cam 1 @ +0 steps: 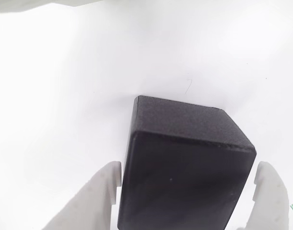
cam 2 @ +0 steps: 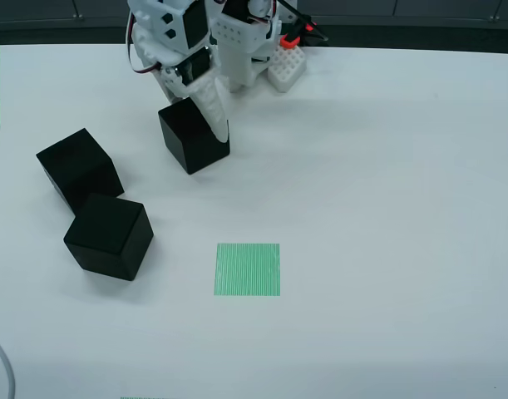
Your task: Stack 3 Blocks on the chosen place.
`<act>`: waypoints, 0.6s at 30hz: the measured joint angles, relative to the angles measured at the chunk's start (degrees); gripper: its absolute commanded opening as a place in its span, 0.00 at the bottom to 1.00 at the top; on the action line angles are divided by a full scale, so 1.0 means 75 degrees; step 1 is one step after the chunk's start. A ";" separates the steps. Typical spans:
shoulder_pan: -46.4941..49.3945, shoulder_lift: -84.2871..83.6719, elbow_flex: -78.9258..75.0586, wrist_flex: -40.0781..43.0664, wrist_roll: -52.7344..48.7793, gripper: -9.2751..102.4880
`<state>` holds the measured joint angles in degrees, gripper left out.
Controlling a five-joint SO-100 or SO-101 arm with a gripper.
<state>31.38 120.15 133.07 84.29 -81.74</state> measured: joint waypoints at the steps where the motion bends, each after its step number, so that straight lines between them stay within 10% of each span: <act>1: -0.0012 -0.0059 0.0000 -0.0082 0.0059 0.34; 18: -0.0773 0.0117 0.0012 -0.0352 0.1348 0.28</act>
<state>25.58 121.03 133.15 81.65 -71.63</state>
